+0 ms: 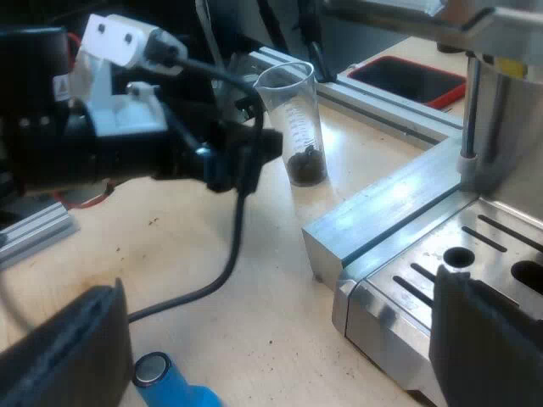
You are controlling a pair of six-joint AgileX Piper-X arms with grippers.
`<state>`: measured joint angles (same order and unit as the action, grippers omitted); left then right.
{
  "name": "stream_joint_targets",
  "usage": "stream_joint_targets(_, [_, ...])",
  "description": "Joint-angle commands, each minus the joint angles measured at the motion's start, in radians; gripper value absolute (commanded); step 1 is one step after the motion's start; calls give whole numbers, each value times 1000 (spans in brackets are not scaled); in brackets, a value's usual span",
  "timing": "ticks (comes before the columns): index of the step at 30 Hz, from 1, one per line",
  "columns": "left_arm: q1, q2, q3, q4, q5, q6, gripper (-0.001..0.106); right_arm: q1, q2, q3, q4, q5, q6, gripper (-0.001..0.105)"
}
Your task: Pour the beans into the coffee machine
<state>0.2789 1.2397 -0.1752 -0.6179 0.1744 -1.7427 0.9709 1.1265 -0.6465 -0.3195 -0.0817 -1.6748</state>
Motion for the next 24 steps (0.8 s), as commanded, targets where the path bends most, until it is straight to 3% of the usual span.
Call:
stream_joint_targets(1, [-5, 60, -38, -88, 4, -20, 89, 3, -1, -4, -21, 15, -1, 74])
stream_joint_targets(10, [-5, 219, -101, -236, 4, -32, 89, 3, -1, -4, -21, 18, 3, 74])
stream_joint_targets(24, [-5, 253, -141, -241, -25, -25, 89, 3, -1, -4, -21, 18, 21, 74])
